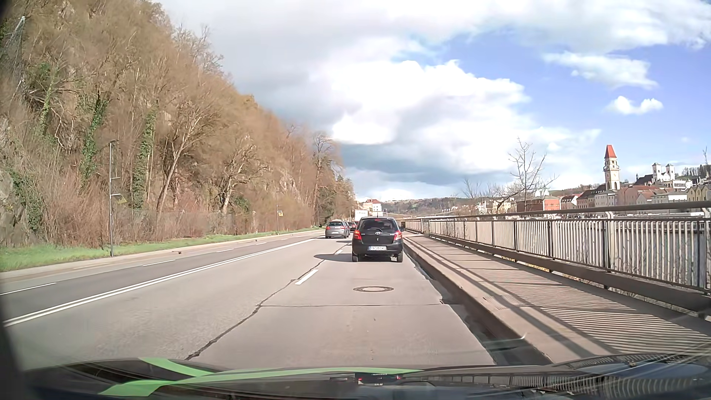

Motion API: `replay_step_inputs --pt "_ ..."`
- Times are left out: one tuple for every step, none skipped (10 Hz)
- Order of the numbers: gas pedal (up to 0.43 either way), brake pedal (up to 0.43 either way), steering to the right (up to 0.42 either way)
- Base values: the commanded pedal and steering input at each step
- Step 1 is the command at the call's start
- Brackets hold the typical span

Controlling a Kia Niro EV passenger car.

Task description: Follow the waypoints while adhering to traffic rules and regulations

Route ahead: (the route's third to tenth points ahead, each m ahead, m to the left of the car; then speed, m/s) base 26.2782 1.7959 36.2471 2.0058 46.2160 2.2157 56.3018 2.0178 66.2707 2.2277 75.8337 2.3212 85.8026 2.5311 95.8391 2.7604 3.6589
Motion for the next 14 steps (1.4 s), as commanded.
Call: replay_step_inputs --pt "0.000 0.000 -0.002" --pt "0.000 0.000 -0.002" --pt "0.000 0.000 -0.002" --pt "0.000 0.000 -0.003" --pt "0.000 0.000 -0.003" --pt "0.000 0.000 -0.002" --pt "0.000 0.000 -0.002" --pt "0.000 0.000 -0.002" --pt "0.000 0.000 -0.003" --pt "0.000 0.000 -0.002" --pt "0.000 0.000 -0.006" --pt "0.000 0.000 -0.008" --pt "0.000 0.000 -0.008" --pt "0.000 0.000 -0.008"
